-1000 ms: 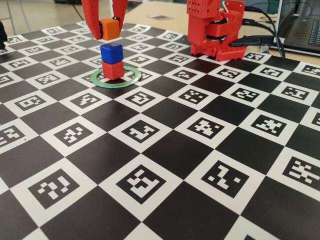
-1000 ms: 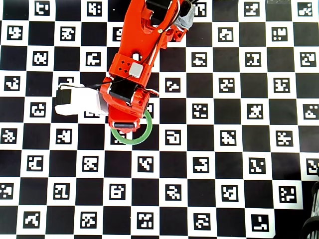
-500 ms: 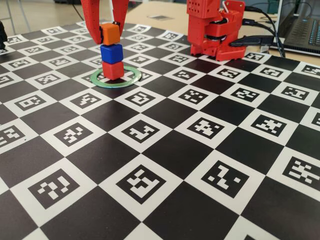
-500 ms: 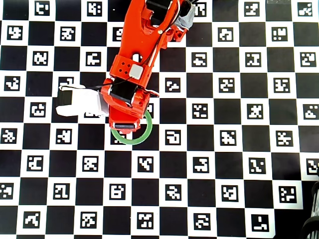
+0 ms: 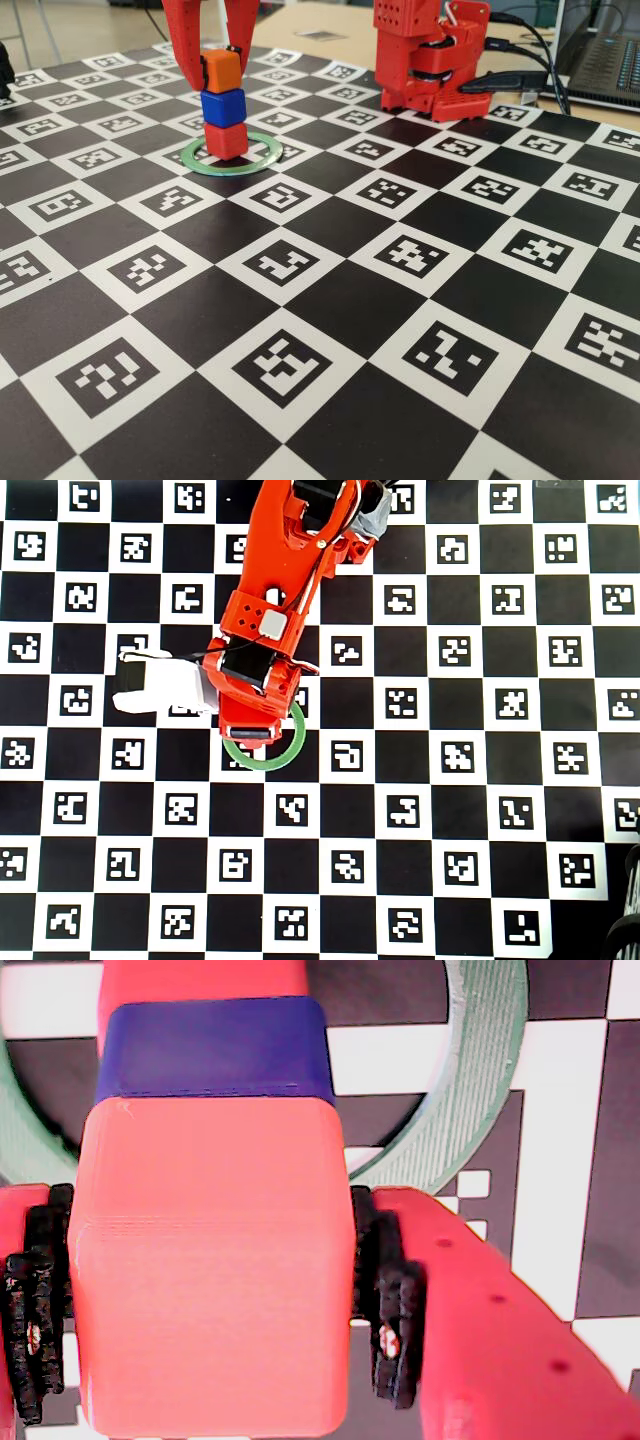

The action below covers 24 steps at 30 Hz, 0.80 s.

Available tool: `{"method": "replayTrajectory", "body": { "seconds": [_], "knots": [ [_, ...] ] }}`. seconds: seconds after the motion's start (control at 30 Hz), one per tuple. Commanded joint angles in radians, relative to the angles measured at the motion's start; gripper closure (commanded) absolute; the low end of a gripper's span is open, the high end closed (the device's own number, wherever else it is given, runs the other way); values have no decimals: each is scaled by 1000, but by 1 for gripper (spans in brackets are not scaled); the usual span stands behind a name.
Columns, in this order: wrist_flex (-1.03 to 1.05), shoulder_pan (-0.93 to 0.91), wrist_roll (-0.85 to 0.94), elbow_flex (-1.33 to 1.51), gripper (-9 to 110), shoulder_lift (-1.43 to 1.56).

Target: Grab the red cube then put it in the green circle then put the blue cube on top and finally the orange cube on top

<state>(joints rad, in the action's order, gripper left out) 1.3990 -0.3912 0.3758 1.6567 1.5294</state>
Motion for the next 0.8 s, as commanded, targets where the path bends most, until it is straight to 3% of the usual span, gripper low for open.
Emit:
{"method": "replayTrajectory", "body": {
  "seconds": [0.0,0.2,0.5,0.77],
  "knots": [
    [-9,6,2,-14,98,35],
    [-15,5,-5,-3,97,35],
    [-11,0,-5,0,72,51],
    [6,-3,18,2,60,77]
  ]
}}
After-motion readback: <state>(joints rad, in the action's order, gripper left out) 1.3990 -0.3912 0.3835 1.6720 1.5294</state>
